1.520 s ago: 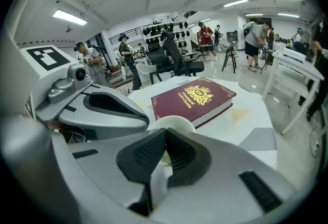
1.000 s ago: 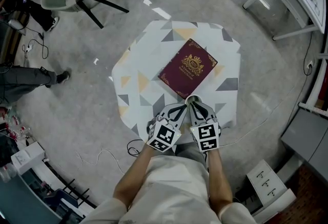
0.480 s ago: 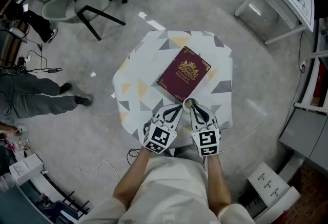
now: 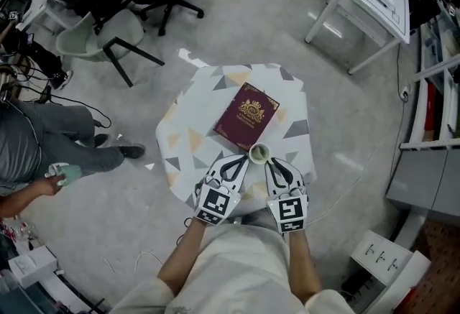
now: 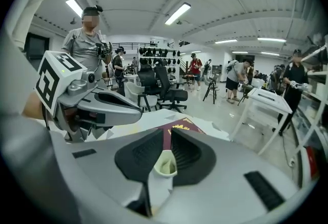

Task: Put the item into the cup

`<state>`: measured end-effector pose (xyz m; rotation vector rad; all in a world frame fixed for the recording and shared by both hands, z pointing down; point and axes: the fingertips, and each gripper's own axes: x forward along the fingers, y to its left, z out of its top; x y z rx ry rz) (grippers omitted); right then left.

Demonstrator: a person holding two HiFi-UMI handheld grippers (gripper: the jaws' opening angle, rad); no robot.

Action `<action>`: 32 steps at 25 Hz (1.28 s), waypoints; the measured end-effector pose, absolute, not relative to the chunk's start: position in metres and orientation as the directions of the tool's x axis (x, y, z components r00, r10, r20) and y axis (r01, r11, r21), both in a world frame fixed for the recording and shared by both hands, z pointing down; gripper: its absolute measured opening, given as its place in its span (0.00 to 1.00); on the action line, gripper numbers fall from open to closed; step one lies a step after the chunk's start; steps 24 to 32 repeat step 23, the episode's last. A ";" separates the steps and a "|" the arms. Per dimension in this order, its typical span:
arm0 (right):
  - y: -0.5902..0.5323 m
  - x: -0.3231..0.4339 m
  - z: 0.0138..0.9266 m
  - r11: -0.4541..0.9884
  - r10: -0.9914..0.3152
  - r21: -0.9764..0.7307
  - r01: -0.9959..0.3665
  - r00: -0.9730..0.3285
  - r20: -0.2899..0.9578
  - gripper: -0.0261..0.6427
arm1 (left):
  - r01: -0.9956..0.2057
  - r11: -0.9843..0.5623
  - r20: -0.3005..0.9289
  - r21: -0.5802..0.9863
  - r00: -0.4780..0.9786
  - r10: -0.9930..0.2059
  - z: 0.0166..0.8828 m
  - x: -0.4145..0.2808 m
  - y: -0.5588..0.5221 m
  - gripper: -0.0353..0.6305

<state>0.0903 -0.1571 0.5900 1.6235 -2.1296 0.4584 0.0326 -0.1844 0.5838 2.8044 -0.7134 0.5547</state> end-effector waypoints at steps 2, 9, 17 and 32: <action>-0.150 0.090 0.583 0.242 -0.837 0.008 -0.970 -0.204 0.508 0.10 | -0.479 -0.873 0.389 0.090 0.824 -0.412 0.577 0.030 -0.179 0.07; -0.127 0.080 0.563 0.170 -0.865 0.038 -0.985 -0.130 0.484 0.10 | -0.437 -0.896 0.346 0.076 0.855 -0.387 0.557 0.018 -0.162 0.07; -0.116 0.070 0.539 0.122 -0.887 0.075 -0.990 -0.075 0.456 0.10 | -0.413 -0.908 0.308 0.072 0.875 -0.373 0.542 0.004 -0.156 0.07; -0.109 0.065 0.536 0.118 -0.890 0.081 -0.990 -0.069 0.451 0.10 | -0.408 -0.911 0.292 0.067 0.881 -0.373 0.536 -0.002 -0.151 0.07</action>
